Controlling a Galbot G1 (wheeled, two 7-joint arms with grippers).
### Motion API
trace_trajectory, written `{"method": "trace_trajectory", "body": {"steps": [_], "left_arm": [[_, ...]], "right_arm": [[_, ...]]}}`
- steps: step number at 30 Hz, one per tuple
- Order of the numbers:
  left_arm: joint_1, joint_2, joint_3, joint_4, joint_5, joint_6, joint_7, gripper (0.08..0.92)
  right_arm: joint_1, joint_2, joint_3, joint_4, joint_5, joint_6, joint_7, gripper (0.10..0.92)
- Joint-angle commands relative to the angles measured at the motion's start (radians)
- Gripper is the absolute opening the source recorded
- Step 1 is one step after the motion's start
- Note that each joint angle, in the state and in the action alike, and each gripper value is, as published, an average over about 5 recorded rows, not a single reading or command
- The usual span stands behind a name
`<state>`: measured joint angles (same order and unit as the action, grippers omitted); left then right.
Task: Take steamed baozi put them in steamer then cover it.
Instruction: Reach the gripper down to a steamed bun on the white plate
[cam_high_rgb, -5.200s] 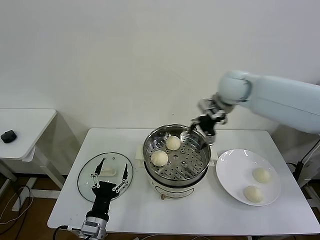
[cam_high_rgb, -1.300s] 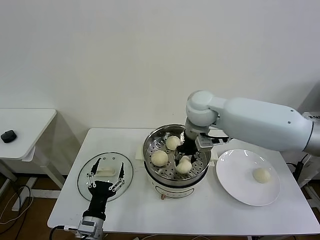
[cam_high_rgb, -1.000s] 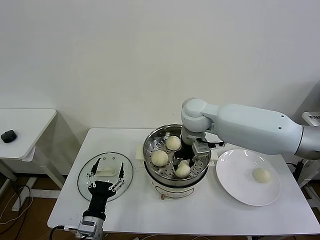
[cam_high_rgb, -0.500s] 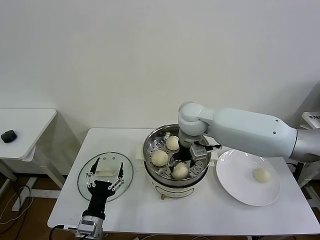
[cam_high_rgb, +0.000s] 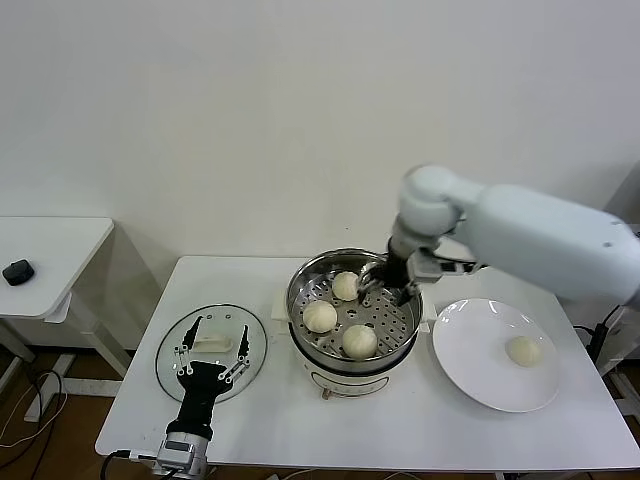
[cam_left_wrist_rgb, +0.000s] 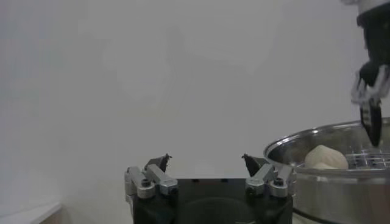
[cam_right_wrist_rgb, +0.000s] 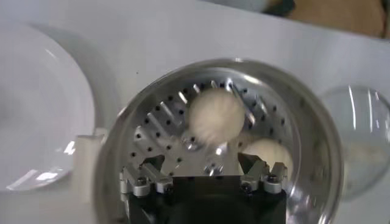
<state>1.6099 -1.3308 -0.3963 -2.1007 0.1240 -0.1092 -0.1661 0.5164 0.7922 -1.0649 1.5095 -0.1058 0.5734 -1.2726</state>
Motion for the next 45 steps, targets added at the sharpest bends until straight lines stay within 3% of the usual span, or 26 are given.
{"method": "trace_trajectory", "body": {"steps": [1, 7, 15, 24, 45], "left_arm": [[-0.001, 0.003, 0.005, -0.002, 0.001, 0.002, 0.000, 0.823], [-0.001, 0.004, 0.006, 0.000, 0.002, 0.003, 0.000, 0.823], [-0.003, 0.006, 0.001, -0.007, 0.002, 0.009, 0.000, 0.823], [-0.006, 0.004, 0.000, 0.001, 0.002, 0.010, 0.000, 0.823], [-0.002, 0.004, -0.018, 0.006, -0.001, 0.009, 0.000, 0.823]], "right_arm": [[0.063, -0.225, 0.023, -0.236, 0.279, -0.444, -0.053, 0.823], [-0.062, -0.258, 0.055, -0.463, 0.251, -0.508, -0.101, 0.823], [-0.325, -0.239, 0.234, -0.658, 0.092, -0.440, -0.064, 0.823], [-0.498, -0.227, 0.335, -0.670, 0.025, -0.415, -0.008, 0.823], [-0.549, -0.131, 0.361, -0.753, 0.010, -0.401, 0.077, 0.823]]}}
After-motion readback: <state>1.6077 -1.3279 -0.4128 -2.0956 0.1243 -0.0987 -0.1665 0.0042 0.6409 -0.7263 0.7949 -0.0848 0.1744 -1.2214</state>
